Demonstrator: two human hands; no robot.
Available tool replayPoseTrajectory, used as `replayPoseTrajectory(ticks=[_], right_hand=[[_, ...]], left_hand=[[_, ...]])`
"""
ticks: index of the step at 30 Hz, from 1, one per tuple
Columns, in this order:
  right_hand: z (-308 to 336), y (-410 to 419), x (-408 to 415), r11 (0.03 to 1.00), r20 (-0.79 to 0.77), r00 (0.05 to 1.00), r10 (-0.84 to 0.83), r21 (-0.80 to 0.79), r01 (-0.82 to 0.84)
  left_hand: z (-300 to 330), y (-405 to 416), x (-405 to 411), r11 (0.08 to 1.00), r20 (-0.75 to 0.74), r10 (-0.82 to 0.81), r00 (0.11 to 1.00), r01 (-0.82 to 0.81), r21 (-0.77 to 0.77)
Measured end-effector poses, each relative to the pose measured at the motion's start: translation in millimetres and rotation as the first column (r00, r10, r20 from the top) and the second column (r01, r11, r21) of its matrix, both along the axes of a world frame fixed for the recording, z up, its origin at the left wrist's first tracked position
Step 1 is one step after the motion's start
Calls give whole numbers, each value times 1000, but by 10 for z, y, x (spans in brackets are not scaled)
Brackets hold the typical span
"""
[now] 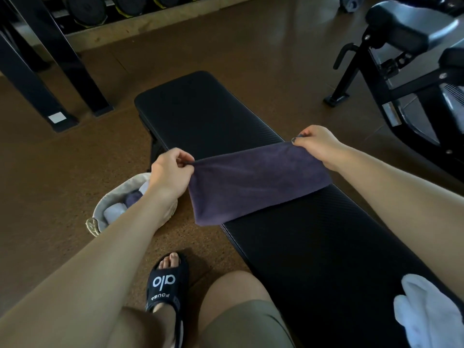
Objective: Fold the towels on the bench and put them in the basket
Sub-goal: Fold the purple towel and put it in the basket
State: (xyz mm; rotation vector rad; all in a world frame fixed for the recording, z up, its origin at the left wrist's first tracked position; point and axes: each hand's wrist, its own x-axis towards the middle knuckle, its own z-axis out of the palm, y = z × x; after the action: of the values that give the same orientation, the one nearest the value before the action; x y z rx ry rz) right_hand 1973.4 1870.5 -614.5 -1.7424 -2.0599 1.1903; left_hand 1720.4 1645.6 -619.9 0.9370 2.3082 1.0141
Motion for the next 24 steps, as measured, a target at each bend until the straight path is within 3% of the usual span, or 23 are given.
replayPoseTrajectory(ticks=[6, 10, 13, 18, 21, 23, 24], right_hand=[[3, -540, 650, 951, -131, 952, -278, -179, 254], [1, -952, 1013, 885, -169, 900, -402, -324, 335], [8, -1201, 1235, 902, -107, 926, -361, -290, 318], [178, -1483, 1414, 969, 116, 988, -101, -213, 124], [298, -1619, 1414, 998, 387, 921, 44, 15, -54], [298, -1788, 1265, 906, 531, 847, 39, 339, -255], [271, -1915, 1121, 824, 510, 858, 65, 457, -334]], left_hand=[[217, 561, 38, 985, -198, -164, 966, 149, -85], [416, 647, 601, 928, -384, -351, 854, 264, -261], [392, 340, 1196, 845, -446, -535, 718, 449, -290], [141, -283, 1829, 753, -476, -657, 585, 475, -455], [-28, -469, 1876, 692, -380, -706, 597, 468, -550], [-76, -488, 1857, 668, -375, -728, 573, 473, -575], [-86, -479, 1850, 663, -388, -737, 553, 481, -573]])
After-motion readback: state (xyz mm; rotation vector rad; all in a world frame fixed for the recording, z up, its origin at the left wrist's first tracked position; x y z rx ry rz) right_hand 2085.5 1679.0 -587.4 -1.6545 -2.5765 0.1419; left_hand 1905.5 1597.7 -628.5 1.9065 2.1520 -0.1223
